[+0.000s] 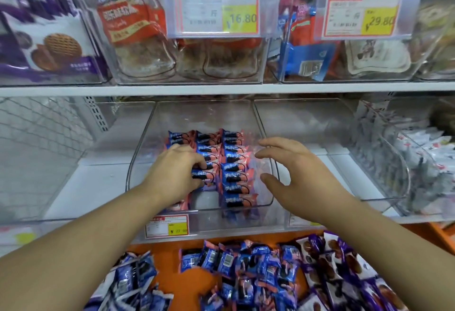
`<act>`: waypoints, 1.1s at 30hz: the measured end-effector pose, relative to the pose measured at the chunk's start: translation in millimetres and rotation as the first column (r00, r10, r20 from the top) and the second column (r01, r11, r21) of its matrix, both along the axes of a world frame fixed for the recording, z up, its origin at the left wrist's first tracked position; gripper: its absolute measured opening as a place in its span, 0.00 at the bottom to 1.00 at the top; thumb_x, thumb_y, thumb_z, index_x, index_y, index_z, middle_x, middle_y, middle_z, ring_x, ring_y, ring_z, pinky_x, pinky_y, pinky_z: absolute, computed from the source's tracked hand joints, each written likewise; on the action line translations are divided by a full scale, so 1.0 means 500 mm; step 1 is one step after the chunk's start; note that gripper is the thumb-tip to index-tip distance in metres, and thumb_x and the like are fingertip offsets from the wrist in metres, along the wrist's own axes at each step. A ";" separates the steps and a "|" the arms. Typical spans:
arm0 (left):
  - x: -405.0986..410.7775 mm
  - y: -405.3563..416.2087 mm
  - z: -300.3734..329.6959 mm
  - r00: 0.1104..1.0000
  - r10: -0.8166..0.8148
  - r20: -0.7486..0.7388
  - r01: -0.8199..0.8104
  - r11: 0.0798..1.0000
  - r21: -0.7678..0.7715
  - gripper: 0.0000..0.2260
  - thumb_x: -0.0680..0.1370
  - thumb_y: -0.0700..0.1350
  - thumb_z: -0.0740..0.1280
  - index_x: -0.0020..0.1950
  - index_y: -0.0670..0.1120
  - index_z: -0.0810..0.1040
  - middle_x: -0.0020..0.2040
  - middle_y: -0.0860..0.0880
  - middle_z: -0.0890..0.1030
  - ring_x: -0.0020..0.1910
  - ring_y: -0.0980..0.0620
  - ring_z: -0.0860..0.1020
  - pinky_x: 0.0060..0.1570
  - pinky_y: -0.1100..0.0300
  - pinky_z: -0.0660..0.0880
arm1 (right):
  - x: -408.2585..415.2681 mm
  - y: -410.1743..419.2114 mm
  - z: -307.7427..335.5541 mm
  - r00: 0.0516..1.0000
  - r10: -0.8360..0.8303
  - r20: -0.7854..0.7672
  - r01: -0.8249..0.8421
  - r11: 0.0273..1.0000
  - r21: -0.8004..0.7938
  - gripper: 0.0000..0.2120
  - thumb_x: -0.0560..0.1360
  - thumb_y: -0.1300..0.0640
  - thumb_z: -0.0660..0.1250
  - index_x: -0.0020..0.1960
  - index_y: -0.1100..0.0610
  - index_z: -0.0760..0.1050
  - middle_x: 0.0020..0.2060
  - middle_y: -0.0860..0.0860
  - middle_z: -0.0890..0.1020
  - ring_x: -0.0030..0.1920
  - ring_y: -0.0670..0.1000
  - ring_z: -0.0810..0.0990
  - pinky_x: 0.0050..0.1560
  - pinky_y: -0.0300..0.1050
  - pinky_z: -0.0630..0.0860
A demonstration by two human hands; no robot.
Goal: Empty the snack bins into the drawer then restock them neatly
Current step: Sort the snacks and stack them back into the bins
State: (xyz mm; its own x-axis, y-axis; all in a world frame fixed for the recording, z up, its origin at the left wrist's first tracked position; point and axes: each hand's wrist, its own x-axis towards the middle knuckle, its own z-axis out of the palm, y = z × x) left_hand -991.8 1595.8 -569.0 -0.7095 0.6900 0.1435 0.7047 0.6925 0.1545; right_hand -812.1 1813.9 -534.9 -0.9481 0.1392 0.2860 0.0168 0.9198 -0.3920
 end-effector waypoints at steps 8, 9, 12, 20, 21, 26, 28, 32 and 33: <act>0.114 -0.046 0.072 0.971 -0.104 0.217 0.015 0.927 0.376 0.10 0.75 0.54 0.77 0.55 0.59 0.84 0.52 0.59 0.81 0.49 0.59 0.78 0.49 0.62 0.76 | 0.029 -0.011 0.030 0.997 0.028 -0.069 -0.029 0.999 -0.018 0.20 0.78 0.49 0.74 0.69 0.46 0.79 0.71 0.41 0.76 0.73 0.45 0.69 0.70 0.28 0.58; 0.147 -0.059 0.082 0.946 -0.162 0.280 0.039 0.917 0.397 0.09 0.75 0.52 0.77 0.53 0.59 0.84 0.50 0.60 0.82 0.47 0.58 0.79 0.46 0.65 0.76 | 0.041 -0.019 0.035 0.994 0.057 -0.098 -0.060 0.998 -0.021 0.18 0.78 0.50 0.75 0.67 0.47 0.80 0.67 0.43 0.78 0.70 0.46 0.72 0.69 0.30 0.62; 0.238 -0.094 0.071 0.815 -0.277 0.509 0.094 0.930 0.356 0.06 0.75 0.51 0.78 0.52 0.58 0.85 0.47 0.61 0.84 0.46 0.59 0.81 0.46 0.67 0.77 | 0.087 -0.056 0.029 0.982 0.153 -0.111 -0.165 0.979 -0.116 0.15 0.76 0.54 0.75 0.62 0.49 0.82 0.58 0.43 0.81 0.63 0.45 0.76 0.61 0.35 0.69; 0.307 -0.168 -0.262 0.690 -0.006 0.724 -0.072 0.994 0.076 0.16 0.77 0.53 0.76 0.64 0.57 0.80 0.58 0.59 0.82 0.53 0.64 0.79 0.53 0.69 0.75 | 0.162 -0.090 -0.259 0.802 0.206 0.560 -0.204 0.977 -0.067 0.23 0.78 0.50 0.70 0.72 0.49 0.76 0.69 0.46 0.78 0.70 0.47 0.73 0.70 0.47 0.73; 0.310 -0.174 -0.298 0.687 0.018 0.726 -0.091 0.994 0.062 0.18 0.78 0.51 0.75 0.67 0.55 0.79 0.62 0.58 0.81 0.56 0.62 0.78 0.54 0.69 0.73 | 0.159 -0.081 -0.298 0.772 0.169 0.612 -0.162 0.984 -0.067 0.25 0.79 0.50 0.70 0.75 0.49 0.73 0.72 0.48 0.75 0.73 0.49 0.71 0.72 0.49 0.71; 0.283 -0.153 -0.448 0.674 0.090 0.733 -0.129 0.992 -0.004 0.23 0.79 0.51 0.74 0.73 0.52 0.74 0.70 0.54 0.78 0.67 0.55 0.77 0.62 0.64 0.72 | 0.121 -0.048 -0.452 0.755 0.017 0.655 0.034 0.997 -0.065 0.31 0.77 0.49 0.72 0.79 0.52 0.69 0.76 0.52 0.72 0.76 0.54 0.69 0.76 0.48 0.68; 0.271 -0.137 -0.503 0.684 0.110 0.721 -0.127 0.991 -0.031 0.26 0.77 0.56 0.74 0.73 0.52 0.74 0.69 0.54 0.79 0.67 0.52 0.78 0.64 0.58 0.76 | 0.105 -0.042 -0.509 0.789 -0.025 0.613 0.100 0.991 -0.089 0.33 0.76 0.49 0.74 0.79 0.51 0.69 0.76 0.51 0.71 0.77 0.54 0.67 0.77 0.48 0.66; 0.277 -0.118 -0.581 0.669 0.104 0.735 -0.126 0.992 -0.026 0.24 0.75 0.54 0.78 0.68 0.48 0.78 0.63 0.50 0.82 0.62 0.49 0.80 0.58 0.56 0.77 | 0.096 -0.047 -0.589 0.784 -0.107 0.612 0.169 0.985 -0.043 0.32 0.76 0.51 0.75 0.78 0.49 0.71 0.75 0.48 0.71 0.75 0.54 0.66 0.75 0.51 0.69; 0.278 -0.116 -0.593 0.670 0.106 0.735 -0.133 0.991 -0.022 0.22 0.75 0.53 0.78 0.66 0.48 0.79 0.62 0.50 0.82 0.61 0.49 0.80 0.56 0.56 0.77 | 0.097 -0.049 -0.601 0.792 -0.127 0.597 0.172 0.985 -0.019 0.30 0.76 0.52 0.75 0.76 0.50 0.73 0.73 0.48 0.73 0.73 0.55 0.68 0.73 0.52 0.71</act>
